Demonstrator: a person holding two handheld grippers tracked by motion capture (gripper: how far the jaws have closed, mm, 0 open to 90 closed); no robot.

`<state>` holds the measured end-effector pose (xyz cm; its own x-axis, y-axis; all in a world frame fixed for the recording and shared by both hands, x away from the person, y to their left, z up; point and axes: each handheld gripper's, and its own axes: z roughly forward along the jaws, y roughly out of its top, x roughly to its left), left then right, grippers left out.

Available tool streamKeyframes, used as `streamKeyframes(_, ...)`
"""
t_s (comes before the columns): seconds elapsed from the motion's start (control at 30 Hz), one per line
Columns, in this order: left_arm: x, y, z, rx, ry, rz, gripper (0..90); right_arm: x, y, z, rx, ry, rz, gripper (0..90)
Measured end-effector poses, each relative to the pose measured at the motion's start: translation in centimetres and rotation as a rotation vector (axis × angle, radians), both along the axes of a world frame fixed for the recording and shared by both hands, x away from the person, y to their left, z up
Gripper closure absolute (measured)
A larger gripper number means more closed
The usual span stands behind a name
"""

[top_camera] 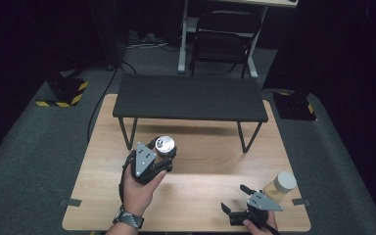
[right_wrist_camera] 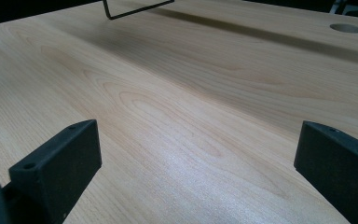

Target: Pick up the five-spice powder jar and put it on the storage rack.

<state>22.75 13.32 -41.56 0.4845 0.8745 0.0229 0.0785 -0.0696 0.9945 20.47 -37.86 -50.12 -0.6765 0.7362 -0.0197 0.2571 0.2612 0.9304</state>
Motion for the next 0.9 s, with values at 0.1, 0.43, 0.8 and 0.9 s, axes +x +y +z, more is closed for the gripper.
streamKeyframes(0.1,0.3,-0.5,0.6,0.009,0.002,-0.004,34.9,0.0,0.0,0.0,-0.003,-0.002,0.004,0.4)
streamKeyframes(0.43,1.3,-1.4,2.9,-0.008,-0.007,-0.006,34.9,0.1,-0.1,0.0,0.002,0.000,0.010,0.4)
streamKeyframes(0.8,2.6,-2.0,5.6,0.004,-0.027,0.018,34.9,0.1,-0.2,0.0,0.002,0.000,0.017,0.4)
streamKeyframes(0.9,2.9,-2.0,6.2,0.005,-0.036,0.025,34.9,0.1,-0.2,0.0,0.004,0.001,0.017,0.4)
